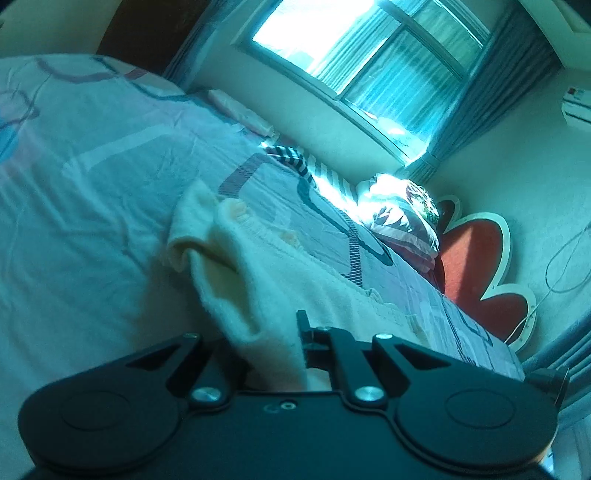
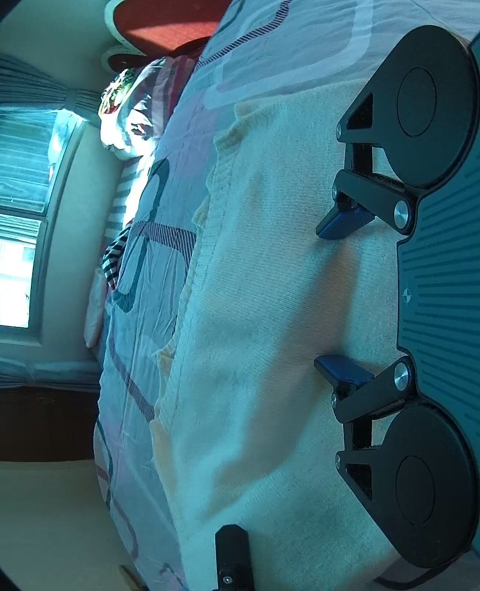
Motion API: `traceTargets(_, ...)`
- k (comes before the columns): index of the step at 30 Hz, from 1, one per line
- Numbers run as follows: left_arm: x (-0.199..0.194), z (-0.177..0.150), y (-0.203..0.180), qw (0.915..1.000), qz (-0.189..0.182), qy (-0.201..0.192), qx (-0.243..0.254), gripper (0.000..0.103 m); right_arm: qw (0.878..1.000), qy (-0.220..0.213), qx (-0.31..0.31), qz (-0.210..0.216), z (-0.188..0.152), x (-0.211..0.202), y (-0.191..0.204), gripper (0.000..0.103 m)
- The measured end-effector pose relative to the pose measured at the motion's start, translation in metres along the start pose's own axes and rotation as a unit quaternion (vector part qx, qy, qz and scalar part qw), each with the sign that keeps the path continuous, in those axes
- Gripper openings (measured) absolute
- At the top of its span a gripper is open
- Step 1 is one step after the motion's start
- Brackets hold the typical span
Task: Fold small clothes
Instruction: 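Fold the held side across the sweater with the left gripper, release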
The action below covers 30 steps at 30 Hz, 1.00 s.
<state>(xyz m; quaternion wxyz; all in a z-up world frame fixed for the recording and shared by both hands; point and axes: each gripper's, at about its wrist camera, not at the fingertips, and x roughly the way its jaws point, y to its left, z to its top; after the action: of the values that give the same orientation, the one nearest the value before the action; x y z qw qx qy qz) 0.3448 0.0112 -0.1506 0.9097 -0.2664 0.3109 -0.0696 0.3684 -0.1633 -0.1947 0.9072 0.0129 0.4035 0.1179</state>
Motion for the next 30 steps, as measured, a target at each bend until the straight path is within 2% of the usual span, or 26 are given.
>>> traceTargets(4,0.002,-0.003,-0.044,0.9965,-0.023,-0.001,0.080,0.006,0.998,-0.019,0.054,0.028,0.003,-0.021,-0.032,0.068)
traceTargets(8,0.013,-0.022,-0.090,0.9864,-0.063,0.022,0.150,0.006,0.995,-0.026,0.093,0.028,-0.001,-0.040,-0.070,0.068)
traceTargets(10,0.024,-0.040,-0.110,0.9796,-0.078,0.048,0.179,0.006,0.993,-0.025,0.114,0.024,-0.005,-0.050,-0.092,0.068)
traceTargets(15,0.048,-0.087,-0.133,0.9634,-0.078,0.115,0.229,0.006,0.987,-0.024,0.158,-0.001,-0.020,-0.070,-0.136,0.068)
traceTargets(17,0.050,-0.102,-0.137,0.9542,-0.079,0.139,0.253,0.009,0.984,-0.028,0.177,0.000,-0.023,-0.078,-0.150,0.068)
traceTargets(21,0.038,-0.115,-0.139,0.9445,-0.078,0.147,0.283,0.028,0.978,-0.037,0.203,0.039,-0.021,-0.089,-0.157,0.068)
traceTargets(23,0.029,-0.112,-0.137,0.9427,-0.087,0.161,0.279,0.044,0.976,-0.034,0.203,0.064,-0.017,-0.087,-0.150,0.068)
traceTargets(24,0.023,-0.110,-0.135,0.9437,-0.089,0.163,0.274,0.057,0.975,-0.033,0.205,0.077,-0.016,-0.086,-0.148,0.068)
traceTargets(28,-0.003,-0.099,-0.127,0.9483,-0.094,0.146,0.266,0.060,0.971,-0.014,0.212,0.106,-0.012,-0.071,-0.143,0.068)
traceTargets(30,-0.013,-0.092,-0.117,0.9549,-0.080,0.130,0.255,0.060,0.970,-0.003,0.216,0.114,-0.012,-0.063,-0.141,0.068)
